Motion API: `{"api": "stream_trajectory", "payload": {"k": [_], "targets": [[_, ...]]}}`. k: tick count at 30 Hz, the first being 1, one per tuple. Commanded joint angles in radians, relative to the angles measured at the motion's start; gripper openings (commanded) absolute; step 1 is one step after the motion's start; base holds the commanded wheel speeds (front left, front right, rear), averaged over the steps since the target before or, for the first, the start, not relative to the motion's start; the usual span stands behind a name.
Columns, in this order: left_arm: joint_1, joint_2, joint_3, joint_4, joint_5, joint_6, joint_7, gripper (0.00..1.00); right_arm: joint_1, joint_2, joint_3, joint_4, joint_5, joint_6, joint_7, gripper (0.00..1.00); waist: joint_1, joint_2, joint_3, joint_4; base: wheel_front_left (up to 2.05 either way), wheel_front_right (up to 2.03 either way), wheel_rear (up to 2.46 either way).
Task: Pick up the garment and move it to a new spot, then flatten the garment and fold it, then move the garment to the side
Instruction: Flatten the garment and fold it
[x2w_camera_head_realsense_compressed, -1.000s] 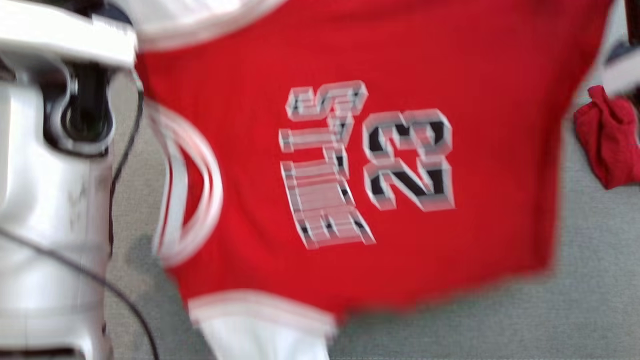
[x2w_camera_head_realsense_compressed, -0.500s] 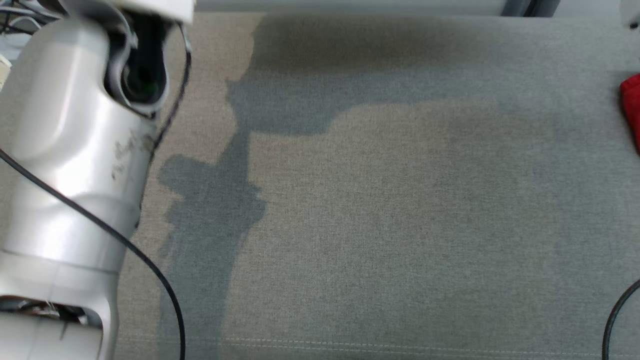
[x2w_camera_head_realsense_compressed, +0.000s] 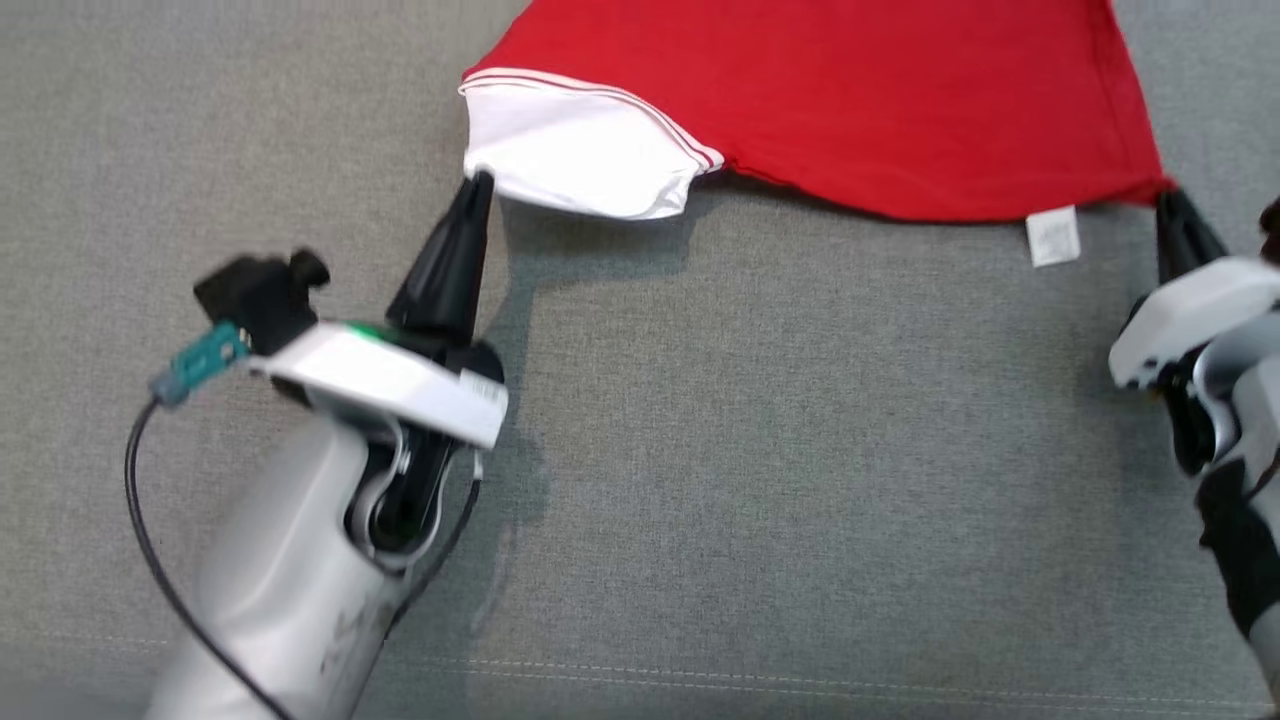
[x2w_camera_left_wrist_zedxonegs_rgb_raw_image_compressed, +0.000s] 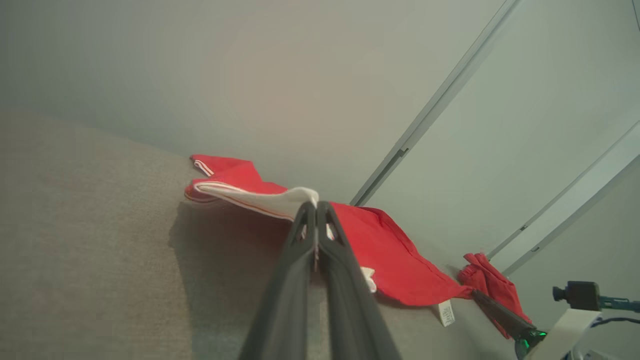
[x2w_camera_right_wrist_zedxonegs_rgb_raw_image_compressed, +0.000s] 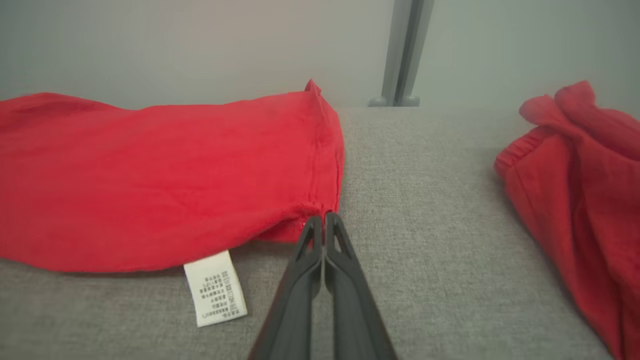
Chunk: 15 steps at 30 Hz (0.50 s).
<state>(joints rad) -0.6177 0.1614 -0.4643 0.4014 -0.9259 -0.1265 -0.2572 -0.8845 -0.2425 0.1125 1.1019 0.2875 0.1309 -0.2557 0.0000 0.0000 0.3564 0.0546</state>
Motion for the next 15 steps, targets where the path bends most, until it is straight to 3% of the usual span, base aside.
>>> {"api": "stream_trajectory", "payload": {"k": [1,15], "targets": [[0.007,0.032,0.035,-0.040,0.008,-0.004,-0.004,0.00,0.029,0.000,0.018,-0.033,0.010,0.000,-0.006,0.00,0.0000,0.0000,-0.019,-0.004,0.00,0.00,0.00],[0.368,0.081,0.062,-0.261,0.098,-0.004,-0.004,0.00,0.355,-0.048,0.079,-0.183,0.214,0.000,-0.006,0.00,0.0000,0.0000,-0.169,-0.006,0.00,0.00,0.00]]}}
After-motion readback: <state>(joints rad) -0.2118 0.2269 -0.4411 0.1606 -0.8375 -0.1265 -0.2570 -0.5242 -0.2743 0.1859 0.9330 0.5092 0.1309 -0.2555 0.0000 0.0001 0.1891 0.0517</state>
